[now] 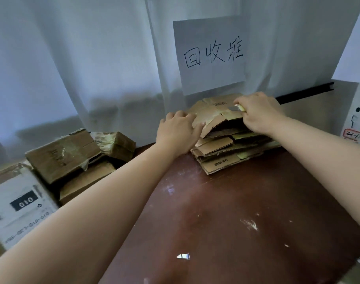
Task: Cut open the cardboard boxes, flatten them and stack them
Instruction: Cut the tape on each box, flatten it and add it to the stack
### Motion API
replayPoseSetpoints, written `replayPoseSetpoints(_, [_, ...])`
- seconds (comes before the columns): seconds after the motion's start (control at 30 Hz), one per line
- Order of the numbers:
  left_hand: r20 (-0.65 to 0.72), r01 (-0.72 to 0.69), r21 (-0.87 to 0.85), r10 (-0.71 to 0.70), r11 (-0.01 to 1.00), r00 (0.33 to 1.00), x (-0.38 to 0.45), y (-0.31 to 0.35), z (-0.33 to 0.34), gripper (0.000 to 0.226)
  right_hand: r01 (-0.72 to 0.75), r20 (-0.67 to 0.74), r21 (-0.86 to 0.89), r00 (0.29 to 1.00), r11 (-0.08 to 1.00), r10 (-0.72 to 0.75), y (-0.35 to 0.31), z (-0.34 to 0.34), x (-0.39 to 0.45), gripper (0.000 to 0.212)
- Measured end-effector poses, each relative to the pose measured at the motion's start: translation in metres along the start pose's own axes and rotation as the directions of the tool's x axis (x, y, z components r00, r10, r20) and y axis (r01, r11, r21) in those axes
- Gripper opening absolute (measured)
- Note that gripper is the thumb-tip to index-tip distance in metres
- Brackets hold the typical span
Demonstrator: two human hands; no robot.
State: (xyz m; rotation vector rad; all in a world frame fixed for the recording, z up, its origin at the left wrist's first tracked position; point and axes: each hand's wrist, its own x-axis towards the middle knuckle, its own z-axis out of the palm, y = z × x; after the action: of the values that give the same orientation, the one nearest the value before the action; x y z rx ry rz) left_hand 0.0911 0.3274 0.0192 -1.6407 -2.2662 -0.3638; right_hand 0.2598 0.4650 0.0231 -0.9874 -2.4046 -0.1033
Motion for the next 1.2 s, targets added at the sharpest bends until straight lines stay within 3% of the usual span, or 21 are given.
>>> replayPoseSetpoints(0.27, [-0.007, 0.053, 0.141, -0.053, 0.989, 0.999, -0.108, -0.072, -0.036, 0.052, 0.172, 0.038, 0.078, 0.984, 0.982, -0.175, -0.111, -0.009, -0.037, 0.015])
replayPoseSetpoints(0.67, [-0.145, 0.255, 0.198, -0.229, 0.946, 0.963, -0.259, -0.211, -0.108, 0.053, 0.402, 0.085, 0.293, 0.893, 0.868, -0.442, -0.322, 0.003, -0.059, 0.020])
replayPoseSetpoints(0.8, [-0.271, 0.354, 0.170, -0.302, 0.920, 0.914, -0.300, -0.259, -0.125, 0.062, 0.399, 0.077, 0.371, 0.887, 0.839, -0.456, -0.375, 0.012, -0.067, 0.026])
replayPoseSetpoints(0.97, [-0.317, 0.460, 0.208, -0.385, 0.863, 0.867, -0.340, -0.307, -0.143, 0.070, 0.393, 0.041, 0.414, 0.893, 0.821, -0.449, -0.411, 0.021, -0.068, 0.028])
replayPoseSetpoints(1.13, [-0.166, 0.604, 0.281, -0.582, 0.746, 0.796, -0.358, -0.337, -0.147, 0.083, 0.380, -0.036, 0.422, 0.914, 0.823, -0.404, -0.435, 0.021, -0.073, 0.028])
replayPoseSetpoints(1.2, [-0.147, 0.633, 0.273, -0.619, 0.725, 0.772, -0.362, -0.342, -0.143, 0.076, 0.384, -0.068, 0.418, 0.917, 0.824, -0.393, -0.437, 0.021, -0.076, 0.028])
